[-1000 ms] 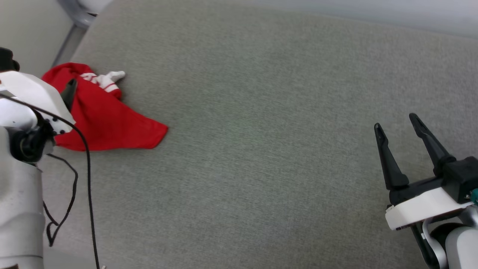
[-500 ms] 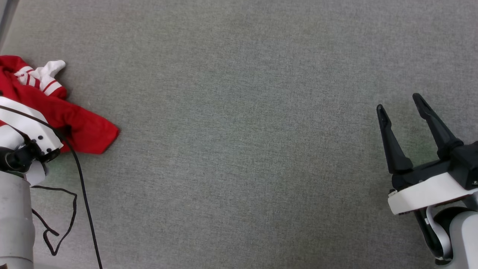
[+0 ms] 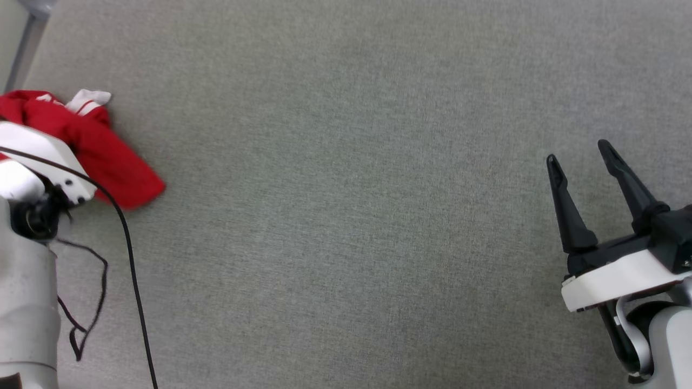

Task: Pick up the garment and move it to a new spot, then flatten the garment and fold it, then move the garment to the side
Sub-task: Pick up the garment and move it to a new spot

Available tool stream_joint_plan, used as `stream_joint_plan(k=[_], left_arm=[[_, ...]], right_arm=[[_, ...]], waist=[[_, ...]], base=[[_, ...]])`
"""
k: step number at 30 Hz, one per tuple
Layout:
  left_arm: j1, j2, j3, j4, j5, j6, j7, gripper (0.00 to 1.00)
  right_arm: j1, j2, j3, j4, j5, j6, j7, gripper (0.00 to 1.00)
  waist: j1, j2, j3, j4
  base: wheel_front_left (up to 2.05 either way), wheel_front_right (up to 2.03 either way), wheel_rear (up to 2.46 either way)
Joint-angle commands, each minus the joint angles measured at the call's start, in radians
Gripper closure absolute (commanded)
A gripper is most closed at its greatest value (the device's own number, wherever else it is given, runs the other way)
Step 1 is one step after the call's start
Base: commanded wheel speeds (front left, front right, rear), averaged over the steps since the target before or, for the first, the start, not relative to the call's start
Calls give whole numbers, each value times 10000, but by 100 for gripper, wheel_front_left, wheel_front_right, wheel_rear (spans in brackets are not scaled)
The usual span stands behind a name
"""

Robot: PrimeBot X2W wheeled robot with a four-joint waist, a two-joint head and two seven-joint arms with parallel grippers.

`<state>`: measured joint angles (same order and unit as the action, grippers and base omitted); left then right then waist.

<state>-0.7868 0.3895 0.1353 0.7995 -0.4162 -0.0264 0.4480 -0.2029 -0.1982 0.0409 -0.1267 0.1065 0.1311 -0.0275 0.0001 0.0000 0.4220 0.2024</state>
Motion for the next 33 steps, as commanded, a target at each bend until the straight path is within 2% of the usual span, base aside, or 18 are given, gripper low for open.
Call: stream_joint_plan(k=[1,9,15,23,33], left_arm=[[-240,110,-71,-178,182,-41,-550,100],[-647,187,-707,-725,1109,-157,-3699,100],[-627,-234,-1293,-1404,1394,-461,-5010,100],[73,-1241,-2143,-3263,1132,-782,-5584,100],[2075,-2772,-3568,-5935,661,-865,-5293,100]], right_arm=[[167,94,-51,72,48,-7,-111,0],[576,613,-150,494,22,-7,-357,0],[1005,971,-403,698,-21,-5,-515,0],[1472,1273,-681,665,-73,-7,-467,0],[1522,1416,-934,519,-15,-7,-501,0]], waist=[[-1,0,-468,133],[-1,0,-1836,-17],[-1,0,-2792,-495],[-1,0,-3397,-1625],[-1,0,-2995,-3366]], base=[[0,0,0],[0,0,0],[0,0,0],[0,0,0],[0,0,0]])
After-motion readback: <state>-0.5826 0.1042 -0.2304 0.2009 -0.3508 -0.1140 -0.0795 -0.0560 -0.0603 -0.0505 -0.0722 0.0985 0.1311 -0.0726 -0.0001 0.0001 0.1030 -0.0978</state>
